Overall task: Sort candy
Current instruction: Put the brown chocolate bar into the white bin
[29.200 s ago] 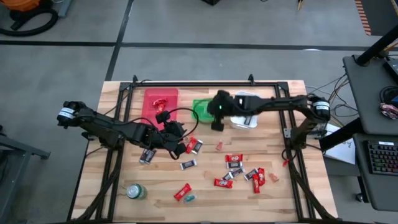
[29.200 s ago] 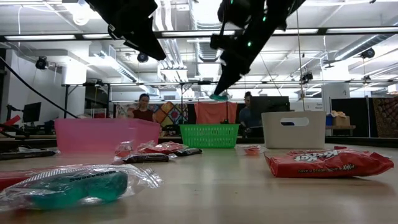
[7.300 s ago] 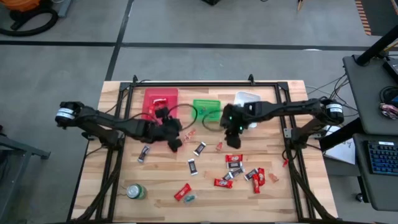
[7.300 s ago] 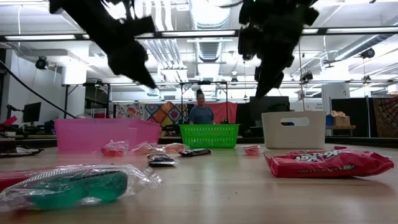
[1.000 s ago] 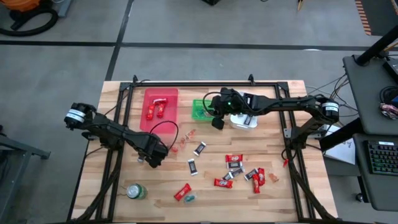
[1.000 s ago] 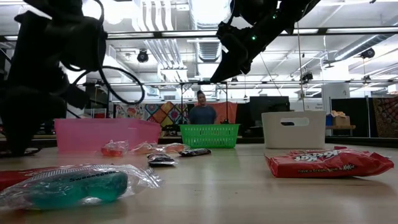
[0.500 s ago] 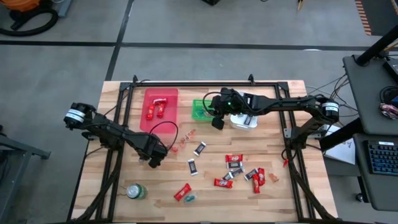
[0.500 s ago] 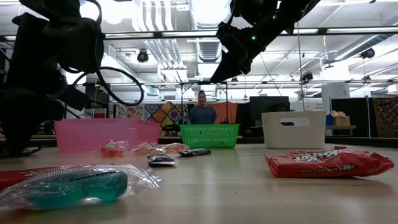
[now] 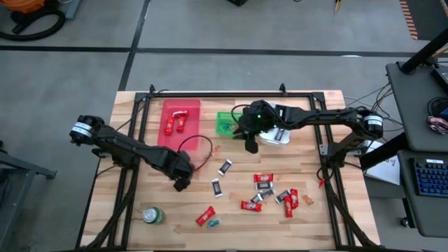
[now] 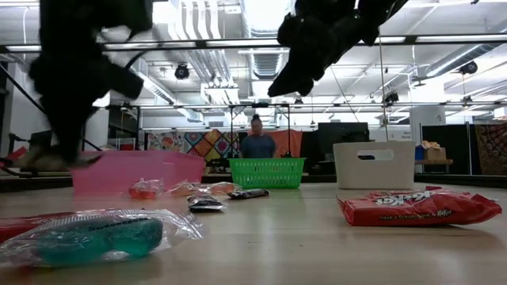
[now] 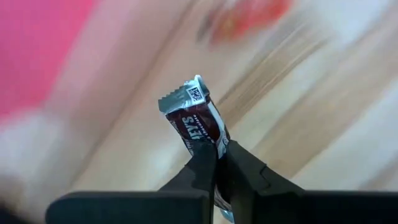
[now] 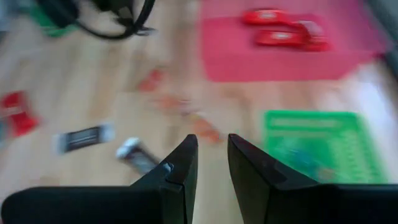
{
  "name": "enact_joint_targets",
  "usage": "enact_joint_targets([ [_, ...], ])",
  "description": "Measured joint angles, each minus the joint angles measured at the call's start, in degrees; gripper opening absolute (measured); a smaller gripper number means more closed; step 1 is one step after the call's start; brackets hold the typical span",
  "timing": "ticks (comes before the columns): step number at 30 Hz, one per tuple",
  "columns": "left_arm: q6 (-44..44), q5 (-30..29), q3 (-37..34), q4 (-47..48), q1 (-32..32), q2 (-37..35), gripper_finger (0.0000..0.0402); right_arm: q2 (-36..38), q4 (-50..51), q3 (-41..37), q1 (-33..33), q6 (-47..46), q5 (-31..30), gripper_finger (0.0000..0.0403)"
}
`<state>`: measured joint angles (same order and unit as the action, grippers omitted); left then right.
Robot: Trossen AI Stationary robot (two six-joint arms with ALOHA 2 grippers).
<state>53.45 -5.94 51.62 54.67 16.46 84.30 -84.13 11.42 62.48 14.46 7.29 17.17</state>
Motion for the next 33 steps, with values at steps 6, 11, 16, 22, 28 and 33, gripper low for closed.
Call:
enact_joint_targets([
  [6, -19.6, -9.0, 6.5, -16.7, 0.0, -2.5, 0.0002, -1.2, -3.5, -0.9, -1.9, 2.0, 5.8, 0.0082],
  [11, -38.3, -9.6, 7.1, -34.2, 0.0, -2.7, 0.0002, -1.8, -9.9, -3.0, -4.7, 2.8, 5.9, 0.0082],
  [16, -50.2, -9.6, 4.8, -47.0, 0.0, -2.4, 0.0002, -1.8, -18.4, -6.2, -7.2, 2.8, 6.0, 0.0082],
  [22, -54.3, -9.6, 1.1, -58.1, -0.2, -2.3, 0.0002, -1.8, -29.0, -9.0, -9.0, 2.9, 6.0, 0.0082],
  [28, -52.7, -9.6, -3.7, -65.0, -0.2, -2.1, 0.0002, -1.8, -33.6, -8.9, -9.6, 3.3, 6.8, 0.0082],
  [33, -51.5, -9.6, -8.5, -75.4, -0.2, -2.2, 0.0002, -1.8, -34.9, -8.2, -9.7, 1.2, 11.6, 0.0082],
])
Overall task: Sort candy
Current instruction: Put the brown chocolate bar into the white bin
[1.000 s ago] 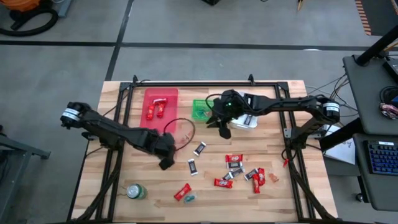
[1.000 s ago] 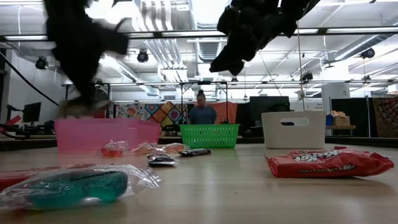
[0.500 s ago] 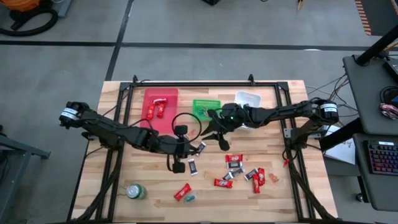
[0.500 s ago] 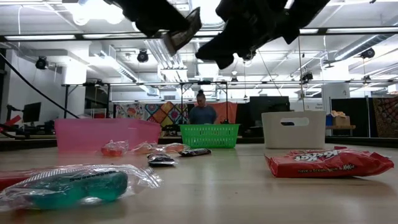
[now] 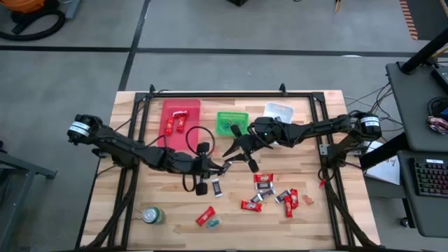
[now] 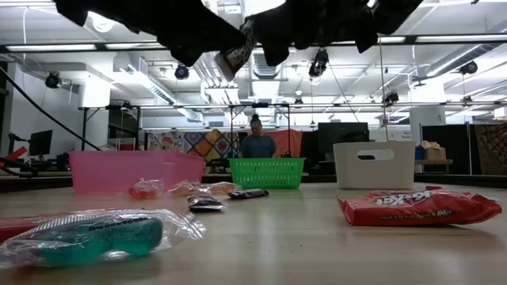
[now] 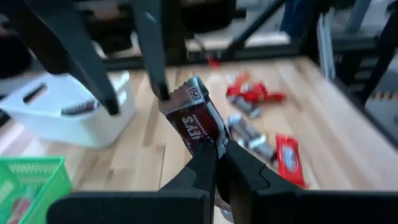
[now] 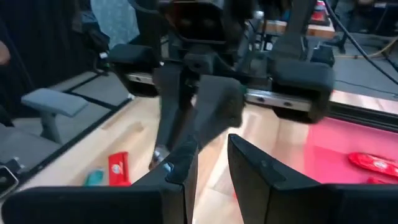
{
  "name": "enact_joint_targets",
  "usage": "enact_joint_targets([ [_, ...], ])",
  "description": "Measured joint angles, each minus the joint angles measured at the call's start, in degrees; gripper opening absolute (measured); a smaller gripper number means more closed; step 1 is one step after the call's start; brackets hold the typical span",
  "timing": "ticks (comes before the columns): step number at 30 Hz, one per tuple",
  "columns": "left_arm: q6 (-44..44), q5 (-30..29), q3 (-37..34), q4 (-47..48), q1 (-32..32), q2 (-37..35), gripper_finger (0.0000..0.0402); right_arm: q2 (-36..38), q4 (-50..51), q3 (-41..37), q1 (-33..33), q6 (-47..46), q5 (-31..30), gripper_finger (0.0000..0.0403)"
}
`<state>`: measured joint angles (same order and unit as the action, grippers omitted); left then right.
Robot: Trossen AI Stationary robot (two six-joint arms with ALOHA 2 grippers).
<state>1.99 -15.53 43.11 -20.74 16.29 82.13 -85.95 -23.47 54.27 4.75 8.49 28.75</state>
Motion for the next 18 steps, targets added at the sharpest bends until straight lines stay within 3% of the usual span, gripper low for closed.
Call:
enact_joint_targets([
  [5, -1.1, 0.0, -3.7, -9.5, -0.2, 0.0, 0.0002, 0.0, 0.0, 0.1, -0.8, -1.0, 0.0, 0.0082],
  [18, 1.2, 0.0, -4.9, -8.8, -0.3, 0.0, 0.0002, 0.1, -1.8, 1.5, -1.0, -1.4, -4.8, 0.0082],
])
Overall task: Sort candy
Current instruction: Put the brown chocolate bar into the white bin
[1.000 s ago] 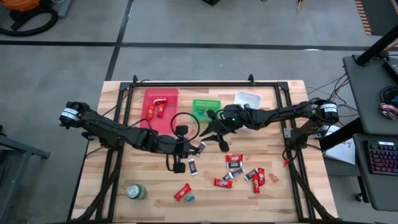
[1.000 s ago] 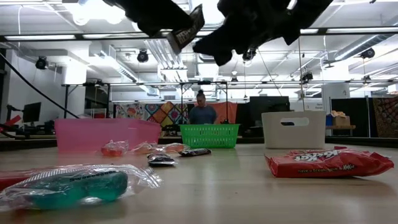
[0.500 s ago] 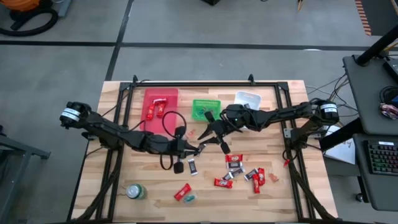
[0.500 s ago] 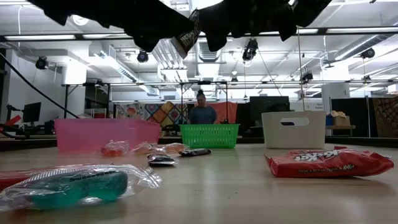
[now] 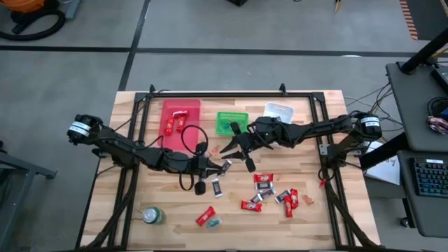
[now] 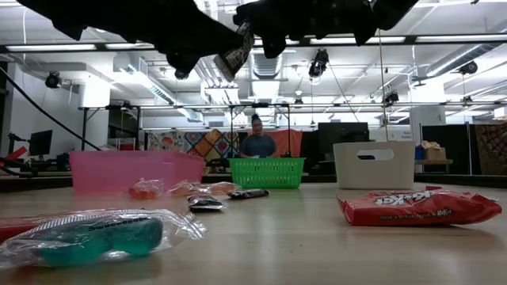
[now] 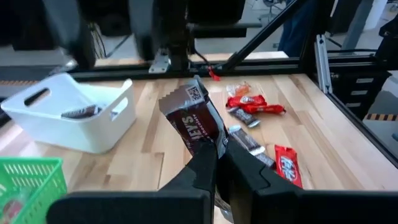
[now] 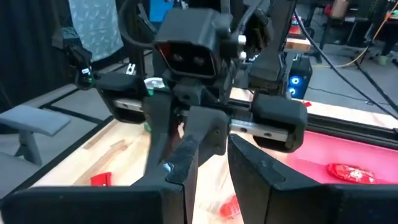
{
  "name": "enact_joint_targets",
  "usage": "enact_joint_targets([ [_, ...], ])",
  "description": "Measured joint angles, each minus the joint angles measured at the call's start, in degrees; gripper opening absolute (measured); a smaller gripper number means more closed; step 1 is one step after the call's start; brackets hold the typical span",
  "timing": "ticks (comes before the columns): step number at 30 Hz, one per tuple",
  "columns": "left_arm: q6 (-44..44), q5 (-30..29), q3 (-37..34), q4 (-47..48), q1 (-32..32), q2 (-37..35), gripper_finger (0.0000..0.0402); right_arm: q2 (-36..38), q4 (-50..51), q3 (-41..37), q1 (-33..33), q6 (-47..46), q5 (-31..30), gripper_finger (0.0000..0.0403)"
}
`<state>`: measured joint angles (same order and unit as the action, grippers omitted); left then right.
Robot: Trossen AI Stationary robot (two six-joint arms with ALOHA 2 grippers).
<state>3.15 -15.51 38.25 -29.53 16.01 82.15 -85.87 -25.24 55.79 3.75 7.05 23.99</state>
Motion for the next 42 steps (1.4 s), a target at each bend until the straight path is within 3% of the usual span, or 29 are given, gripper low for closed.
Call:
enact_joint_targets([
  [8, 2.0, 0.0, -3.4, -4.2, 0.0, 0.0, 0.0002, 0.0, 2.4, 0.0, 0.0, -1.1, 0.2, 0.0082],
  [24, 0.6, 0.0, -3.5, -5.4, 0.0, 0.0, 0.0002, -0.1, 4.4, 0.0, -0.1, 1.1, 0.5, 0.0082],
  [31, 0.6, -2.0, -3.4, -5.4, -0.2, 0.0, 0.0002, 0.5, 3.5, 1.3, -0.1, -2.4, -1.1, 0.0082],
  [42, 1.8, -2.6, -2.4, -5.6, -0.3, 0.2, 0.0002, 0.5, 5.6, 1.5, -0.1, 9.4, -3.1, 0.0082],
])
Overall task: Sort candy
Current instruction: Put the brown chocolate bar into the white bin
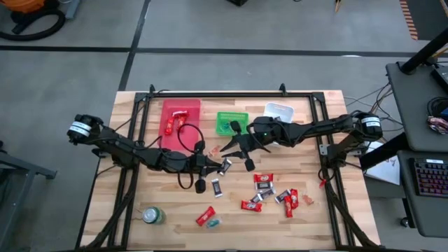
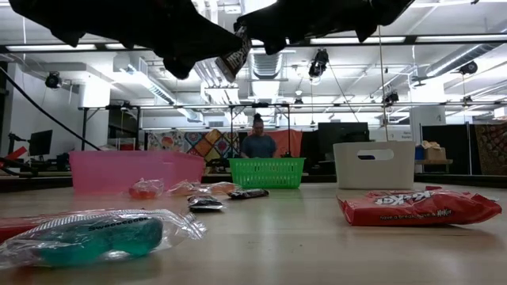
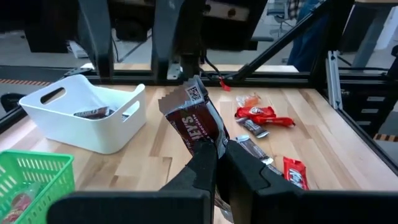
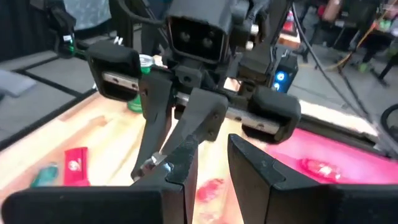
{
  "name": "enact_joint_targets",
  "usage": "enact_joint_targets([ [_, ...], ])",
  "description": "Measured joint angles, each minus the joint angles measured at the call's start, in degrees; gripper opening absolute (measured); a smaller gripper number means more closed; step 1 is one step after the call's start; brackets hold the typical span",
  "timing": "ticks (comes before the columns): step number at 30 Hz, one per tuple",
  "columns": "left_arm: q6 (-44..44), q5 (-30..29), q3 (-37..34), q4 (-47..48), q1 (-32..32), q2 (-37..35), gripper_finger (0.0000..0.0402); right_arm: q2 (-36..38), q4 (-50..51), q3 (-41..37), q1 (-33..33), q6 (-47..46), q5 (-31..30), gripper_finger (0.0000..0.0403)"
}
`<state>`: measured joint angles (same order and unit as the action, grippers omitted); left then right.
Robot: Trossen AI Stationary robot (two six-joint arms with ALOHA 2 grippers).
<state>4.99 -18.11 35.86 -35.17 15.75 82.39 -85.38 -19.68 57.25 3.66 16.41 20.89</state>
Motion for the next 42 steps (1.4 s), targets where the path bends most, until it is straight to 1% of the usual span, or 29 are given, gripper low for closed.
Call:
enact_joint_targets([
  [5, 0.6, 0.0, 0.0, 0.0, 0.0, 0.1, 0.0002, 0.3, -0.4, 0.0, 0.0, -1.1, 0.0, 0.0082],
  [9, 0.6, 0.0, 0.0, 0.0, 0.0, 0.1, 0.0002, 0.2, -0.4, 0.0, -0.3, -5.9, 2.0, 0.0082],
  [13, 0.1, 0.0, 0.0, 0.0, 0.0, 0.1, 0.0002, 0.1, -0.3, 0.0, -0.3, -8.1, 0.6, 0.0082],
  [19, -1.4, 0.0, 0.0, 0.1, -0.1, 0.1, 0.0002, 0.1, -0.3, 0.0, -0.3, -4.6, -0.1, 0.0082],
  [28, 0.0, 0.0, 0.0, 0.0, -0.1, 0.1, 0.0002, 0.1, -0.3, 0.0, -0.3, -8.3, 0.0, 0.0082],
  [42, -0.4, 0.0, 0.0, 0.1, -0.1, 0.1, 0.0002, 0.1, -0.3, 0.4, -0.3, -7.7, 0.0, 0.0082],
])
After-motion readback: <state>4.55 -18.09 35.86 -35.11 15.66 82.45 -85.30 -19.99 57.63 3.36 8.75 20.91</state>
